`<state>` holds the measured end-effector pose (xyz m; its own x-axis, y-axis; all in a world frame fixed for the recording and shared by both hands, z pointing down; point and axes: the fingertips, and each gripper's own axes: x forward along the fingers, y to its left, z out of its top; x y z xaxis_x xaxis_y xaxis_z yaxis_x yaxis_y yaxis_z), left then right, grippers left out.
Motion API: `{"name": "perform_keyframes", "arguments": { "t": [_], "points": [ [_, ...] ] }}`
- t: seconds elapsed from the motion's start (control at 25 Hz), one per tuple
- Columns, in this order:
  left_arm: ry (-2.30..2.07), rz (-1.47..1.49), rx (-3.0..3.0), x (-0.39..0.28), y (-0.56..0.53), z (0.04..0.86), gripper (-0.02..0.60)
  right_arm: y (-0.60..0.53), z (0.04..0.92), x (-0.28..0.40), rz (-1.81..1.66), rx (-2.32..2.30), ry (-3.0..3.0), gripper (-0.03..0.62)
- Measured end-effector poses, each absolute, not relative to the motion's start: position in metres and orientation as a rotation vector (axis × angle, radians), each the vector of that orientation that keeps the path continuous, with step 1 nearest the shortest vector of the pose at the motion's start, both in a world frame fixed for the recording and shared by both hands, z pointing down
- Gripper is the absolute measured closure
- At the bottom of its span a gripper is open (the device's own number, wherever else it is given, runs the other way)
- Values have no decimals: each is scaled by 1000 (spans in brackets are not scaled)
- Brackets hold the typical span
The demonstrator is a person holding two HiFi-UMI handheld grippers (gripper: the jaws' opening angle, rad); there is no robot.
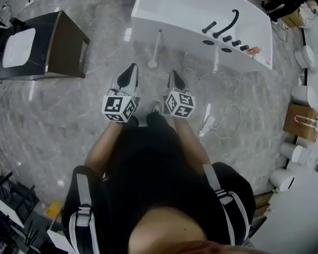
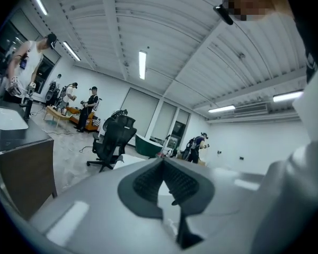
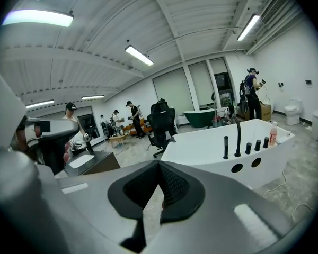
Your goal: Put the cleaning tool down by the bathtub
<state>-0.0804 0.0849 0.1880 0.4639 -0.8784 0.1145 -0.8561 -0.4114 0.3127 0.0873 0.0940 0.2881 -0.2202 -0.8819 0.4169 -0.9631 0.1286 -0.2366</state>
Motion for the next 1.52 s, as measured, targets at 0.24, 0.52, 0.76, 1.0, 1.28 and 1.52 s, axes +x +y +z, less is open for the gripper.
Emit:
{"name": "perform_keyframes", "arguments": {
  "t": [0.24,0.52,0.76,1.0,1.28,1.52],
  "points": [
    [-1410,-110,2442,-80,101,169,572,118,248,78,632,1878,-2250,594],
    [-1348,-121,2483,-79,117,155,572,134,200,69,559,1910,-2305,595],
    [-1347,-133,2463,-83,124,158,572,139,177,66,480,1933,-2329,595],
    [-1361,-135,2471,-82,125,154,572,140,169,68,456,1931,-2342,595],
    [-1357,-130,2471,-78,125,157,572,144,171,70,449,1917,-2348,595],
    [-1349,-122,2486,-74,123,157,572,144,172,72,441,1925,-2333,595]
  ]
}}
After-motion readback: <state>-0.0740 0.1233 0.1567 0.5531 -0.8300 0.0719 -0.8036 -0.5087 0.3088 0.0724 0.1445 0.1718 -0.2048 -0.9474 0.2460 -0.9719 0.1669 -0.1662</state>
